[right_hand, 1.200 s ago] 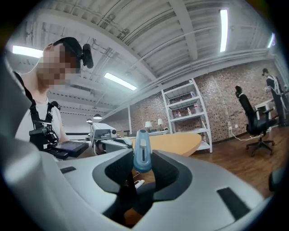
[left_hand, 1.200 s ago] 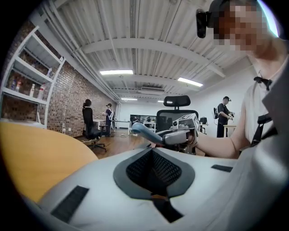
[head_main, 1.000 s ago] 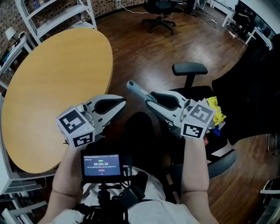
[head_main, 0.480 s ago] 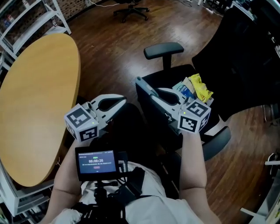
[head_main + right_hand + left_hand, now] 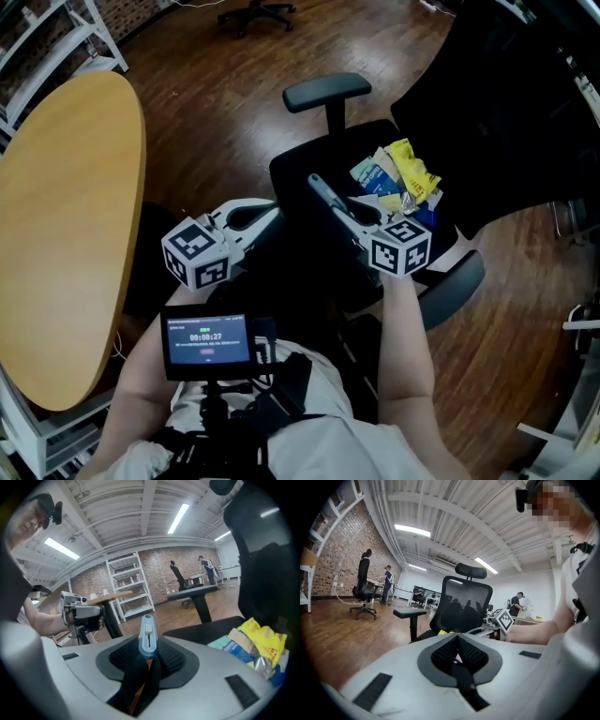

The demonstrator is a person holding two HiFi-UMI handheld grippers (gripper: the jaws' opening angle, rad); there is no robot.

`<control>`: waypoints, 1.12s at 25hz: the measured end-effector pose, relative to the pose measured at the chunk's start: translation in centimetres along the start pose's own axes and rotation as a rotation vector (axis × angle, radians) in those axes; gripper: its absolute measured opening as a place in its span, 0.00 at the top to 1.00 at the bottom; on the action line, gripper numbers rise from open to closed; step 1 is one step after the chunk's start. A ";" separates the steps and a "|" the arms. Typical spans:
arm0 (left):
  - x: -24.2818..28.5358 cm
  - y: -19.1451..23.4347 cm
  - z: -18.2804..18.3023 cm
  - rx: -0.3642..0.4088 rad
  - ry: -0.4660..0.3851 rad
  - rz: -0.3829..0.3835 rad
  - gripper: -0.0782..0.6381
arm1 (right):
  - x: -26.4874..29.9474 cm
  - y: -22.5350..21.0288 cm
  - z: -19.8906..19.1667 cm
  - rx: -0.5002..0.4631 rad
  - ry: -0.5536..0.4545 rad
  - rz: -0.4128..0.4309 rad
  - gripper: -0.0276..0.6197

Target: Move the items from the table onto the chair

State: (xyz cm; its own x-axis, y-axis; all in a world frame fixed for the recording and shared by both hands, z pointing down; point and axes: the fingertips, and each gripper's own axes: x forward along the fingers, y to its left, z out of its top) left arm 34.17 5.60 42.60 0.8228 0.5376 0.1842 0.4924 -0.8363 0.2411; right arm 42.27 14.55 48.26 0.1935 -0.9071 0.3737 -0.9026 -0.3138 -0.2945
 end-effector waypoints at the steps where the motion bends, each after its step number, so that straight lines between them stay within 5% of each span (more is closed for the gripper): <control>1: 0.4 -0.2 -0.1 -0.006 -0.001 -0.011 0.88 | -0.2 -0.8 -0.8 0.015 0.010 -0.033 0.74; 6: 1.3 -0.6 -0.5 -0.013 0.020 -0.040 0.88 | -1.0 -5.2 -4.6 0.051 0.080 -0.236 0.74; 14: 3.4 -1.4 -2.8 -0.024 0.082 -0.044 0.88 | -0.5 -10.8 -10.1 -0.107 0.307 -0.439 0.74; 21: 3.4 -1.6 -3.4 -0.031 0.101 -0.040 0.88 | -1.3 -12.0 -11.2 -0.124 0.370 -0.520 0.73; 28: 3.3 -1.7 -3.6 -0.020 0.106 -0.040 0.88 | -1.2 -11.4 -9.0 -0.172 0.324 -0.542 0.57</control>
State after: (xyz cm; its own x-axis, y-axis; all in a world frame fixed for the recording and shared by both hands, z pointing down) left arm 35.06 9.24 46.19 0.7672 0.5802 0.2736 0.5178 -0.8119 0.2696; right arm 48.84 21.74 59.11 0.5372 -0.4938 0.6838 -0.7633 -0.6295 0.1450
